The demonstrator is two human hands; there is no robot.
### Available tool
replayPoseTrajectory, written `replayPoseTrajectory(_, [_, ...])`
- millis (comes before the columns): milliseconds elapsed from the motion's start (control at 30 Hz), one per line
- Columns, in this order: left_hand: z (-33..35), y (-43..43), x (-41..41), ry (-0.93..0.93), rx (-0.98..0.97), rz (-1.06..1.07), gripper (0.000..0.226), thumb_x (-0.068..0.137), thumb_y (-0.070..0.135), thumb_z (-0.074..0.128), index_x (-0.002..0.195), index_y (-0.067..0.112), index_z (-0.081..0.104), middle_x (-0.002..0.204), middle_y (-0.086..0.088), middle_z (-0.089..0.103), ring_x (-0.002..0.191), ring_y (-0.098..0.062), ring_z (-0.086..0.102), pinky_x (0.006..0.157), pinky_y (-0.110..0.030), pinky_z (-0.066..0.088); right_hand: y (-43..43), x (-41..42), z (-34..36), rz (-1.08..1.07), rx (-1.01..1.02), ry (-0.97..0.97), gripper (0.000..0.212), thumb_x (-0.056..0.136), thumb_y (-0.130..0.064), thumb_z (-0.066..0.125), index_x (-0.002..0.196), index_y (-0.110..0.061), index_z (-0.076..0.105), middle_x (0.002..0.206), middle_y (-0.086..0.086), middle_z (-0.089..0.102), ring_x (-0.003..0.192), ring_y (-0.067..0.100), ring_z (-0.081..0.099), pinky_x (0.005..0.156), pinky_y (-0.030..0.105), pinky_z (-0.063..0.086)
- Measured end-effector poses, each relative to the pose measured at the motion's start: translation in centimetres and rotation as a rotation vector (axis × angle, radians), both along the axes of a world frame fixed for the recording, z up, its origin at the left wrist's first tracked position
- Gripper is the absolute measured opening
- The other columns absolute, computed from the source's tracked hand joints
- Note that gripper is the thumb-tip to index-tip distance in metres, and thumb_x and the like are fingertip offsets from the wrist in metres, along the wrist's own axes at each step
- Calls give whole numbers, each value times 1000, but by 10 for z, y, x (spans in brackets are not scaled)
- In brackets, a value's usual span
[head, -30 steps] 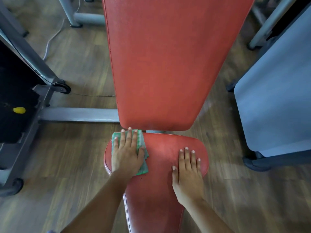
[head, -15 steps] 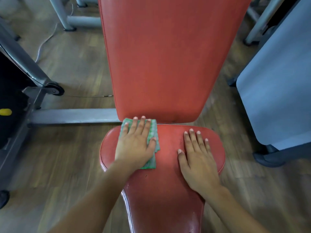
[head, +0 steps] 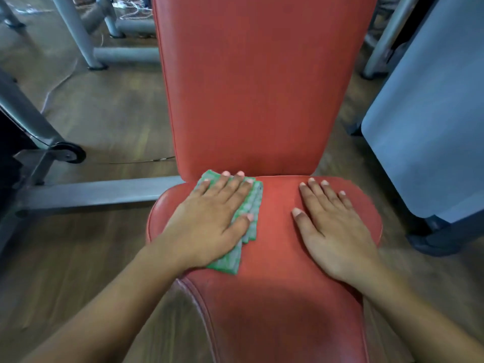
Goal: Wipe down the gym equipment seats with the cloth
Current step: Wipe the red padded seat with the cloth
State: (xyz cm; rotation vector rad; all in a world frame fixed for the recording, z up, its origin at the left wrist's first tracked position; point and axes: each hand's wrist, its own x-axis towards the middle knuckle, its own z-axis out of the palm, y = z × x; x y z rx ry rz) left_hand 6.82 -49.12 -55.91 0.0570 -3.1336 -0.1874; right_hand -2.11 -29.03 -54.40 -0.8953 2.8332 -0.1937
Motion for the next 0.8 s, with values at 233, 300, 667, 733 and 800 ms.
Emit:
replayPoseTrajectory(233, [6,-36,10,-76,66,182,92,69,64,-6,152,28,8,160,6,6,147,-13,3,116,-28,-1,1,2,4,-7,-16,-68,59,101,-45,16,154,-23,3,161,-7,-4,146,6,-10,116,27,-13])
replayPoseTrajectory(300, [6,-21,-11,-61,36,225,97,65,61,-10,153,24,10,160,2,8,147,-17,7,118,-35,5,1,1,3,-8,-25,-61,59,100,-45,16,154,-23,4,161,-6,-3,146,7,-9,117,28,-12])
replayPoseTrajectory(667, [6,-22,3,-32,26,218,93,69,63,-7,153,25,11,160,5,8,147,-14,4,117,-31,1,2,2,6,2,-32,-69,59,101,-44,15,154,-22,2,161,-6,-5,146,8,-10,115,28,-13])
replayPoseTrajectory(733, [5,1,-9,-21,-15,168,93,70,63,-9,153,23,8,161,3,7,147,-15,3,118,-34,3,1,3,5,-5,-31,-67,59,101,-44,16,154,-22,3,161,-6,-5,147,8,-9,115,28,-13])
replayPoseTrajectory(800, [3,12,5,-13,8,50,87,75,63,-8,153,26,3,160,7,-2,147,-12,-4,118,-32,-3,1,3,5,-7,-30,-60,60,101,-44,17,154,-22,3,161,-5,-4,147,8,-9,115,28,-12])
